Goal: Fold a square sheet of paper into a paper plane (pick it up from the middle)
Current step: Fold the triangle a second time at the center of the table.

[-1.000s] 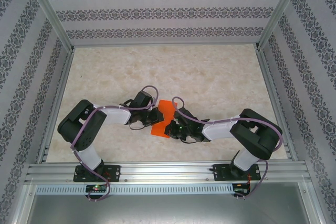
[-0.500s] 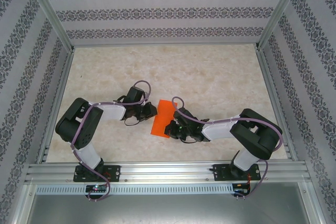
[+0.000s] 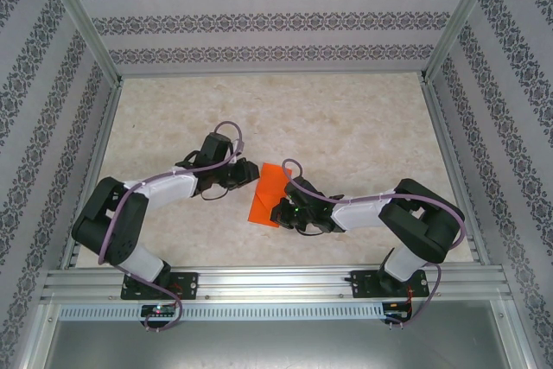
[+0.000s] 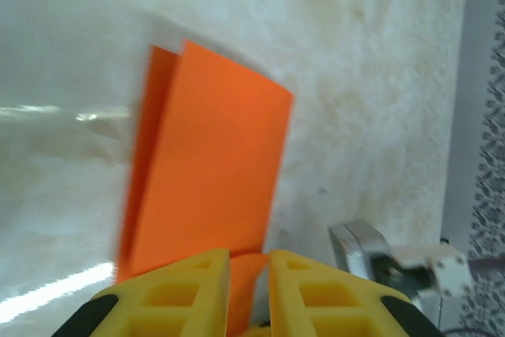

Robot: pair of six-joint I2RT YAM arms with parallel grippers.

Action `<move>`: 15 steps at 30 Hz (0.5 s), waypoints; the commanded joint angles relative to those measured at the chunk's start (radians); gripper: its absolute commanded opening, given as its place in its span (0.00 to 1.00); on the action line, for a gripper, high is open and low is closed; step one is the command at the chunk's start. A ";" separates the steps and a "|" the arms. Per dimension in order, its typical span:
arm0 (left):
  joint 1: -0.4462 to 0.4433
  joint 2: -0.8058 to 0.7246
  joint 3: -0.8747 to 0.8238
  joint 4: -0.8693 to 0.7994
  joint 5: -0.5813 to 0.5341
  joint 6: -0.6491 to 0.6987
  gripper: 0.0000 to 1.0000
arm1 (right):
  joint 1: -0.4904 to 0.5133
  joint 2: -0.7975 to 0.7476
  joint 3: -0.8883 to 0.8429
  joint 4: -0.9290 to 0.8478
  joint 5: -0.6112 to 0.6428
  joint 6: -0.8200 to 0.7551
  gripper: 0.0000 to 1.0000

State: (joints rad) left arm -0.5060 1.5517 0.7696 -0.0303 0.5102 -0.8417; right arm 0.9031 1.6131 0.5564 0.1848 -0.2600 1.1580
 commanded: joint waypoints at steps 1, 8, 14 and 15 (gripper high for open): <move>-0.042 0.020 -0.017 0.024 0.069 0.005 0.22 | 0.021 0.047 -0.029 -0.163 0.021 -0.010 0.01; -0.086 0.141 -0.030 0.091 0.112 0.000 0.20 | 0.023 0.047 -0.021 -0.164 0.024 -0.010 0.01; -0.088 0.208 -0.048 0.076 0.043 0.021 0.19 | 0.025 0.043 -0.017 -0.167 0.022 -0.007 0.02; -0.086 0.215 -0.049 0.069 0.033 0.029 0.19 | 0.025 0.040 -0.015 -0.163 0.021 -0.008 0.02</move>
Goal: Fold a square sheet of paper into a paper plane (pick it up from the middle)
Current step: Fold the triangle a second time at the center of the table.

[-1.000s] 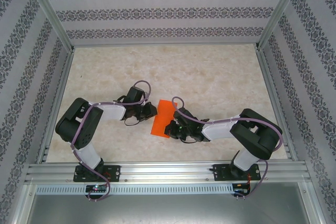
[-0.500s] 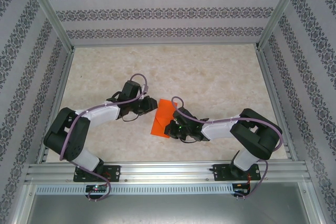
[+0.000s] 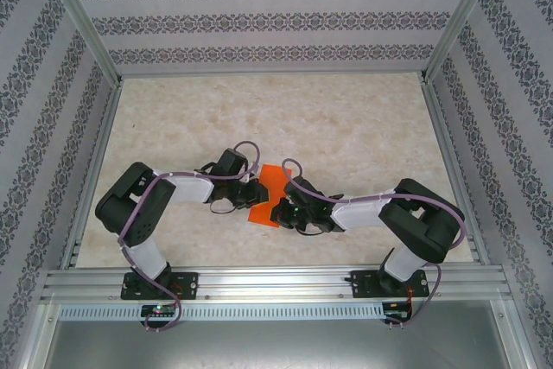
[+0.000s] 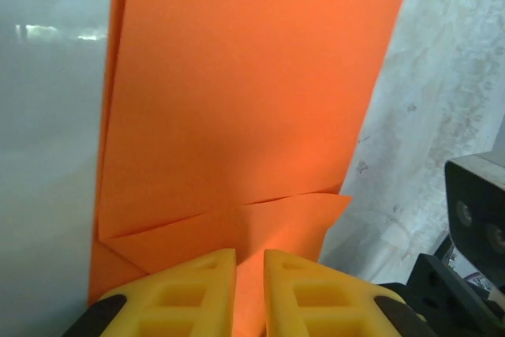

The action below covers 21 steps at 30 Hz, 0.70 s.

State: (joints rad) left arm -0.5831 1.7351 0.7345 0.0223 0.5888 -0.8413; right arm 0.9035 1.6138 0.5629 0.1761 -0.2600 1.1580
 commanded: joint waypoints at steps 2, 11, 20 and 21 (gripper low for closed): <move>-0.010 0.042 -0.007 -0.019 -0.076 0.045 0.19 | 0.024 0.023 -0.012 -0.150 0.016 -0.012 0.03; -0.009 0.034 -0.018 -0.048 -0.098 0.064 0.18 | 0.023 -0.050 0.123 -0.199 0.025 -0.048 0.04; -0.009 0.030 -0.008 -0.057 -0.092 0.066 0.18 | -0.002 0.042 0.167 -0.134 0.049 -0.038 0.04; -0.010 0.030 -0.008 -0.057 -0.095 0.067 0.18 | -0.007 0.059 0.170 -0.117 0.041 -0.037 0.04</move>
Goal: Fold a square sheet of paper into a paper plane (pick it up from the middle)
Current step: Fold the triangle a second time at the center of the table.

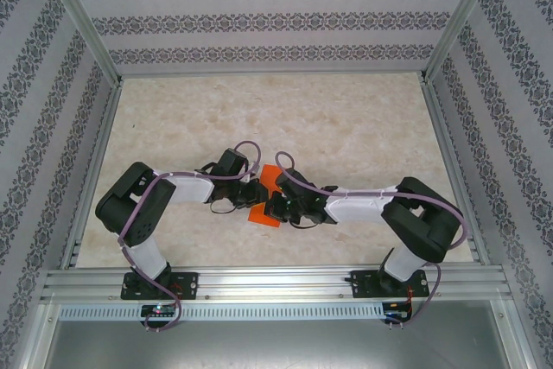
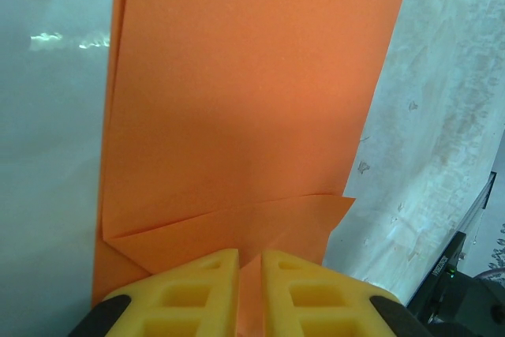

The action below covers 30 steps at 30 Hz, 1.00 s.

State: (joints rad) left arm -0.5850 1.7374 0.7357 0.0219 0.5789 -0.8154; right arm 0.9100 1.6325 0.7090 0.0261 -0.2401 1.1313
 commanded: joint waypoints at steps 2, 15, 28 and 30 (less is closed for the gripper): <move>-0.007 0.027 -0.009 -0.055 -0.083 0.039 0.18 | -0.020 0.069 0.026 0.060 0.016 -0.006 0.04; -0.007 0.021 -0.018 -0.063 -0.086 0.042 0.18 | -0.026 0.031 0.036 0.067 0.018 -0.005 0.04; -0.009 0.019 -0.007 -0.089 -0.086 0.053 0.18 | -0.043 0.039 0.032 0.114 0.012 0.008 0.04; -0.008 0.018 -0.005 -0.094 -0.086 0.057 0.18 | -0.044 0.031 0.023 0.127 0.030 0.016 0.04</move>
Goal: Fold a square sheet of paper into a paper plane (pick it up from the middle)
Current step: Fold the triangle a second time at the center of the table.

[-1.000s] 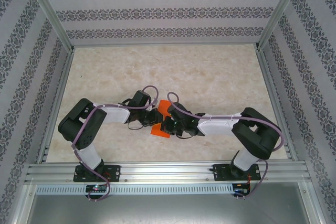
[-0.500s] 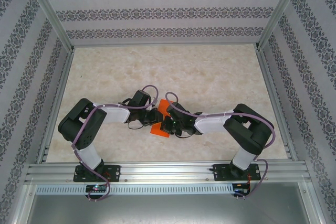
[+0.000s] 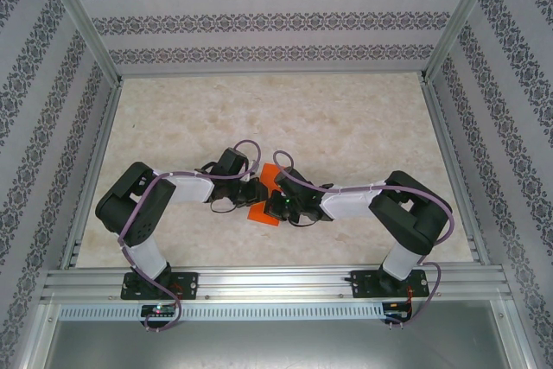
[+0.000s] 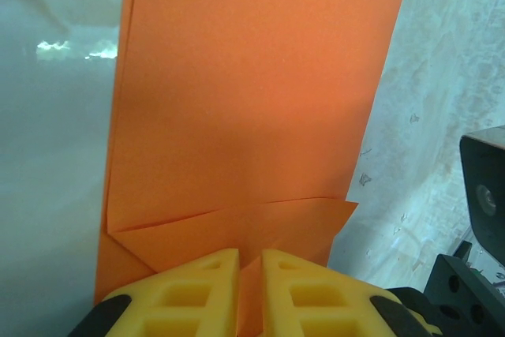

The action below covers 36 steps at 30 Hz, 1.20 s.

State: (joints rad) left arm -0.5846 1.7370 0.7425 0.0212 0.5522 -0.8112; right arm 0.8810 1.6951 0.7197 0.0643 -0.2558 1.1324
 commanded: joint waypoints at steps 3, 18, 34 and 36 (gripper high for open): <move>-0.008 0.021 -0.013 -0.090 -0.061 0.048 0.18 | -0.022 -0.016 0.019 0.112 0.019 0.018 0.04; -0.009 0.024 -0.003 -0.103 -0.081 0.048 0.17 | 0.014 0.027 -0.120 0.138 0.020 0.111 0.03; -0.008 0.042 -0.015 -0.117 -0.113 0.046 0.15 | 0.040 -0.073 -0.215 0.124 0.023 0.123 0.06; -0.009 0.042 -0.015 -0.117 -0.111 0.046 0.15 | 0.045 -0.083 -0.222 0.101 0.033 0.125 0.06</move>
State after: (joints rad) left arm -0.5850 1.7374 0.7494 0.0074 0.5224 -0.7918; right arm 0.9100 1.6249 0.5323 0.2779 -0.2337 1.2594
